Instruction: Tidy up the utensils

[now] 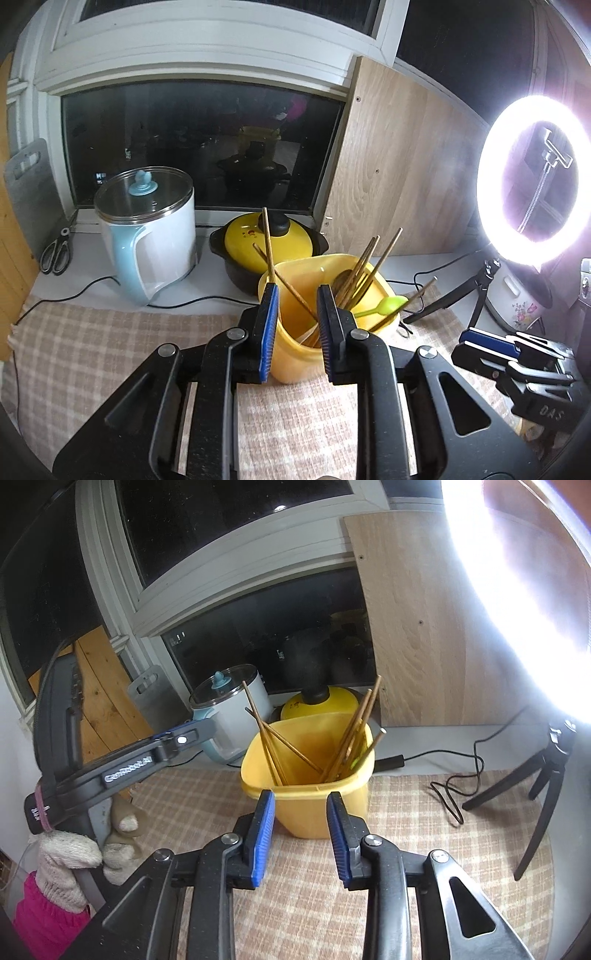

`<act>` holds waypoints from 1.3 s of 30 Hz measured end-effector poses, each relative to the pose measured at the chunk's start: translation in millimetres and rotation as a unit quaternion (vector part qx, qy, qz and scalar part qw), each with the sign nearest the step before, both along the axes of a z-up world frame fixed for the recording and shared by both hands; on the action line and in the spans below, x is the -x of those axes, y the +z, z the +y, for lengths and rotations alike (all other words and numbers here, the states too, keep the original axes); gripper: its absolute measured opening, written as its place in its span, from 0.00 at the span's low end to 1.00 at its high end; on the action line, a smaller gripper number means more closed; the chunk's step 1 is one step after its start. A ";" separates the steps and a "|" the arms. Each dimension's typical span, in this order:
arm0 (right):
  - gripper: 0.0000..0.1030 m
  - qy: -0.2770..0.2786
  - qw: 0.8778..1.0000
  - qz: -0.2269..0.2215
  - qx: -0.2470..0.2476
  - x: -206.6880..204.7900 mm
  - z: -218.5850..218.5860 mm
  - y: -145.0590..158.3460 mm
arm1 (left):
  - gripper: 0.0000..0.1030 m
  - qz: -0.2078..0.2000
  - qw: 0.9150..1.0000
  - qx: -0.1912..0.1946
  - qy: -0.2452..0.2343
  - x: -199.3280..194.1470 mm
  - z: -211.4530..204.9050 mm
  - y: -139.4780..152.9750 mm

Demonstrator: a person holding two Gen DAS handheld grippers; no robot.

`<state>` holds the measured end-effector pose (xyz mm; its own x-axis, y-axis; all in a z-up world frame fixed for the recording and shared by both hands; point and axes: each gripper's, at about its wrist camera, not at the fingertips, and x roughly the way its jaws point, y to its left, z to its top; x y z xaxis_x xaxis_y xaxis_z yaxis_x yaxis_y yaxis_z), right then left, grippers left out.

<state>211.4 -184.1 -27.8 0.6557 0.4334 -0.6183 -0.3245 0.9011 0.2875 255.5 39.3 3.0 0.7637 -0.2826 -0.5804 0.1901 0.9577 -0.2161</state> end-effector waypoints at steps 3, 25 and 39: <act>0.38 -0.001 1.000 -0.001 0.008 7.5 -5.4 0.4 | 0.26 -0.007 1.000 -0.002 0.004 17.3 1.3 5.1; 0.98 -0.018 0.996 -0.065 0.055 84.8 -40.6 26.5 | 0.81 -0.055 0.998 -0.007 0.026 158.3 -24.1 39.1; 1.00 -0.042 0.995 -0.068 0.057 106.9 -59.3 13.0 | 0.99 -0.057 0.993 -0.062 0.077 207.2 -44.9 42.7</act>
<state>104.6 -243.5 -14.8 0.7674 0.3056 -0.5636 -0.2753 0.9510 0.1407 48.3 -5.5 45.6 0.8557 -0.0887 -0.5099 0.0554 0.9952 -0.0801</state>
